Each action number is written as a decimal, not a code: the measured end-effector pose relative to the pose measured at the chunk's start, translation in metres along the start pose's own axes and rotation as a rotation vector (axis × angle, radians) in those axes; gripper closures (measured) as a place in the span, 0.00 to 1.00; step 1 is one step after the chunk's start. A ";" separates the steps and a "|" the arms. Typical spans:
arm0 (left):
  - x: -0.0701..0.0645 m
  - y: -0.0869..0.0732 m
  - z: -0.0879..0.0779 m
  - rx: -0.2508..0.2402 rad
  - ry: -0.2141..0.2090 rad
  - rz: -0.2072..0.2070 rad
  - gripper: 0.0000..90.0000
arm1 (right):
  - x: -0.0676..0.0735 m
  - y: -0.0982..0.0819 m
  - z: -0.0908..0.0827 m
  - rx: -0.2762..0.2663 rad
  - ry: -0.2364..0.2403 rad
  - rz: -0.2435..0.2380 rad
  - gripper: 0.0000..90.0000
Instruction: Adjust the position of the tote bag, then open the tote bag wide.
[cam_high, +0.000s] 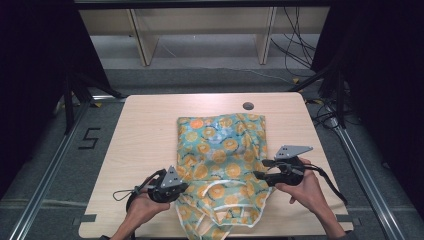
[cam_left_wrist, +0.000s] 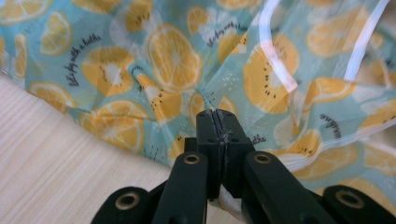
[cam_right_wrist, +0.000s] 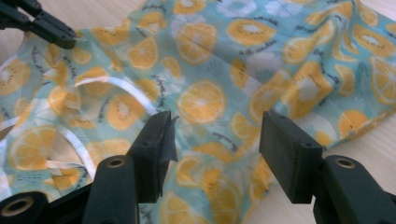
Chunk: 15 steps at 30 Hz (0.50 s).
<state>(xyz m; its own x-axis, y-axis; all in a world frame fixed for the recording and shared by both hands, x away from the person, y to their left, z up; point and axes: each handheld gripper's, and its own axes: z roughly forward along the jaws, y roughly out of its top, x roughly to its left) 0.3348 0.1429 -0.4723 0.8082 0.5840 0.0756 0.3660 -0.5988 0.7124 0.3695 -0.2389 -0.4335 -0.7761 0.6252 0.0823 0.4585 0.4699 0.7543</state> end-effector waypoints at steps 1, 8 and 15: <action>0.001 0.001 -0.002 -0.018 0.001 -0.014 0.98 | 0.003 0.001 0.001 -0.018 0.007 0.000 0.50; 0.018 0.016 -0.014 -0.086 0.007 -0.067 0.99 | 0.018 0.009 -0.002 -0.020 0.024 -0.047 0.47; 0.033 0.031 -0.015 -0.118 0.025 -0.104 0.99 | 0.027 0.013 -0.001 0.000 0.048 -0.069 0.41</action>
<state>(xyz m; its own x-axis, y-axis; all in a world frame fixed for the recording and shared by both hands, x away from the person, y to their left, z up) 0.3657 0.1521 -0.4372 0.7570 0.6533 0.0134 0.3888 -0.4668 0.7943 0.3544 -0.2166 -0.4209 -0.8256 0.5609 0.0610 0.4031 0.5108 0.7594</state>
